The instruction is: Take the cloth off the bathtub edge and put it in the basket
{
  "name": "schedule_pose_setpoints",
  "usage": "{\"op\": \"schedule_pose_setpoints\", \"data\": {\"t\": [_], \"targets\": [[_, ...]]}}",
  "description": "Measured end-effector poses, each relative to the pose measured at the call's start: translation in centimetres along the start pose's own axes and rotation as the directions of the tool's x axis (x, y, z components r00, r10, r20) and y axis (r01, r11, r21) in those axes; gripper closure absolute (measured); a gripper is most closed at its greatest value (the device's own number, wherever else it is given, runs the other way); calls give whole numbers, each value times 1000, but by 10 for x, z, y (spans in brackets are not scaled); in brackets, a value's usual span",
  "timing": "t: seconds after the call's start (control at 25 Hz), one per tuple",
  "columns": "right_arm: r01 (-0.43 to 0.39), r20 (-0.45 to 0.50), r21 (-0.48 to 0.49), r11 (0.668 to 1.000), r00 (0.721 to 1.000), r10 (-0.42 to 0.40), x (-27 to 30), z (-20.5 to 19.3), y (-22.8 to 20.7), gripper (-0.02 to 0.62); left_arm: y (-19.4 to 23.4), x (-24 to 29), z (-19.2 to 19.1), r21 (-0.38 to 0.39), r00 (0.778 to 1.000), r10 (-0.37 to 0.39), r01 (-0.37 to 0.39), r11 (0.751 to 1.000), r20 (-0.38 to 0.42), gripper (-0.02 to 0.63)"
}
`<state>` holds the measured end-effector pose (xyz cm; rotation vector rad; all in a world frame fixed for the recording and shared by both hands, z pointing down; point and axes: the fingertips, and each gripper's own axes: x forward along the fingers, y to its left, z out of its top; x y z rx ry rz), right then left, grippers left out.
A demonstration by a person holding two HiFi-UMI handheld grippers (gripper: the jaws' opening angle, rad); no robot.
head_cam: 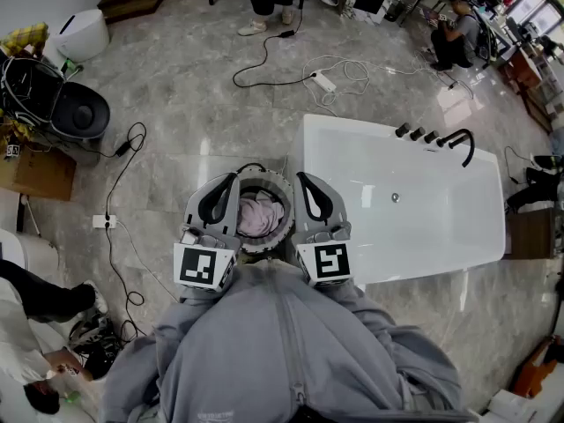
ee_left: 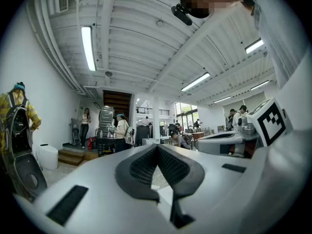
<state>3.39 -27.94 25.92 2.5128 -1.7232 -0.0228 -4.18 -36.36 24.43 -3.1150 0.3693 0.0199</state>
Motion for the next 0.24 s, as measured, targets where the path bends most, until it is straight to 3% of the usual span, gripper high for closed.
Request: {"op": "schedule_pose_setpoints", "data": {"t": [0.24], "targets": [[-8,-2,-1,1000,1000,8,3,2,-2,591,0,4,-1,-2,1000,-3,3,1000,-6,601]]}}
